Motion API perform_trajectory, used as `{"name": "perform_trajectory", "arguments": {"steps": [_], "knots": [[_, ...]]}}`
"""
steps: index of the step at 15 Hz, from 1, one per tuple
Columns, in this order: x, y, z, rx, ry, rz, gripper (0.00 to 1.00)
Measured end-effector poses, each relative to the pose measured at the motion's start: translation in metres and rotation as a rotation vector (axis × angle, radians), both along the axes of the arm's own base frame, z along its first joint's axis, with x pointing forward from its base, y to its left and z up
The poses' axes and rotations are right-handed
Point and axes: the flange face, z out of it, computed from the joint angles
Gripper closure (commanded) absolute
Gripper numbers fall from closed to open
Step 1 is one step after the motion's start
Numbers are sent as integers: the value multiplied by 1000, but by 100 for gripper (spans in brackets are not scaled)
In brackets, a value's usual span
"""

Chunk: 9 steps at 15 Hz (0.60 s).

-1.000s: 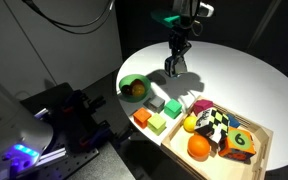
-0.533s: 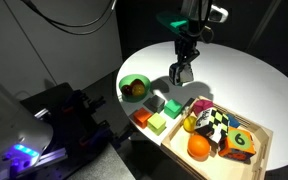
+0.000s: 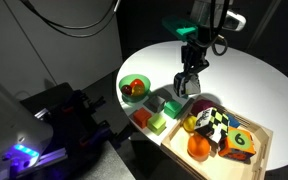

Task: Put the blue dice on the tray

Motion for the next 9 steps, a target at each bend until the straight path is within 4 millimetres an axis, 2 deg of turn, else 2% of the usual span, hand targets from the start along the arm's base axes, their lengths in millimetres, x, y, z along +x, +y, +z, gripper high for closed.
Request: {"name": "perform_trajectory", "arguments": {"steps": [9], "knots": [[-48,-45,-19,28,52,-26,95]]}}
